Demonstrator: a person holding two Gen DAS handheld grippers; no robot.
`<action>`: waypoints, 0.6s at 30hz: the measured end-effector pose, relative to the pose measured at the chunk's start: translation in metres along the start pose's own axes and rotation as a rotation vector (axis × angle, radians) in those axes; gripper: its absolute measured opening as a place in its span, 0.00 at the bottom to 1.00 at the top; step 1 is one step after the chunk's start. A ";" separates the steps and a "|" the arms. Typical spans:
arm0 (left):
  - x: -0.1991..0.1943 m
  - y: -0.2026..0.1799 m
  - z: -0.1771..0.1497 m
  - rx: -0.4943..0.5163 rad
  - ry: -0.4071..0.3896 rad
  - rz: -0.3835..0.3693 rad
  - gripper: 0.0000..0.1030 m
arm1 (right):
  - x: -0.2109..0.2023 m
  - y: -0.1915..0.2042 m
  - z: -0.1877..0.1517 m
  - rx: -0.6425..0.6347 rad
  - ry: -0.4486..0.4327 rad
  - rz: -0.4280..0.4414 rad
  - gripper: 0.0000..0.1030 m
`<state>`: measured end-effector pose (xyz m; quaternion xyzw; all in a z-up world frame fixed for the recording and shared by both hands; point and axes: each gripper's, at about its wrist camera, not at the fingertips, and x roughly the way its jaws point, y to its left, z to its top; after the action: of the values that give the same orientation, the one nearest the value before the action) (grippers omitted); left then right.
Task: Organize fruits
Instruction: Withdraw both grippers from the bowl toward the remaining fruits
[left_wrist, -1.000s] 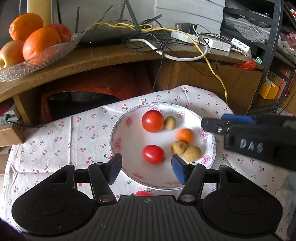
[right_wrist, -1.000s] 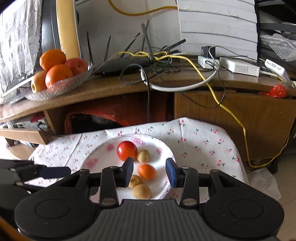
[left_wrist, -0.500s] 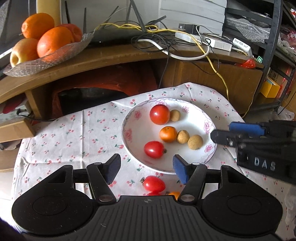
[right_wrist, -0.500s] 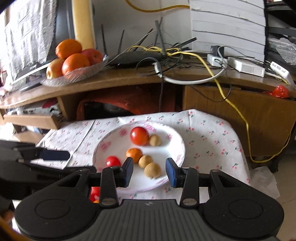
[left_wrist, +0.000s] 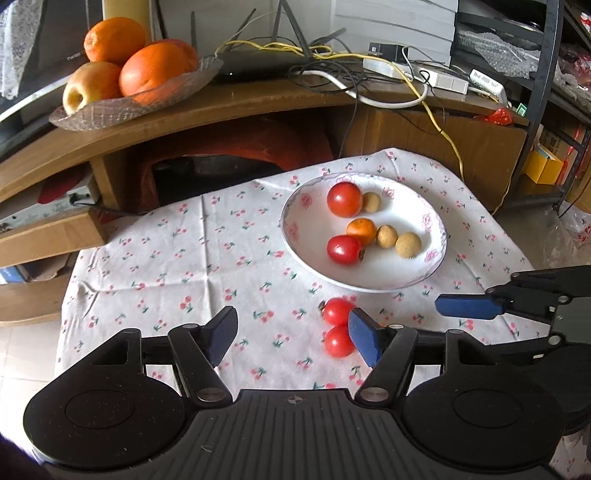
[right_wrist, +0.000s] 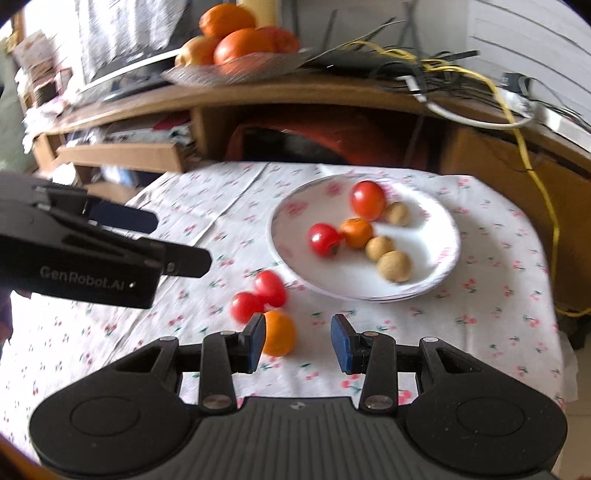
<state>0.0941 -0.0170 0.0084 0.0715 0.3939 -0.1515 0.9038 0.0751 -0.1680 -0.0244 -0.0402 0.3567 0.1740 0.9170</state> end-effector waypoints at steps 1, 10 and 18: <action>0.000 0.001 -0.002 0.001 0.003 0.000 0.71 | 0.003 0.003 -0.001 -0.010 0.007 0.007 0.38; 0.005 0.013 -0.008 -0.004 0.026 -0.021 0.72 | 0.041 0.011 -0.001 -0.052 0.082 0.037 0.39; 0.017 0.011 -0.012 0.025 0.048 -0.036 0.73 | 0.048 0.009 0.001 -0.043 0.088 0.029 0.31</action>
<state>0.1006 -0.0073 -0.0124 0.0793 0.4146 -0.1710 0.8903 0.1054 -0.1455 -0.0554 -0.0626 0.3935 0.1929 0.8967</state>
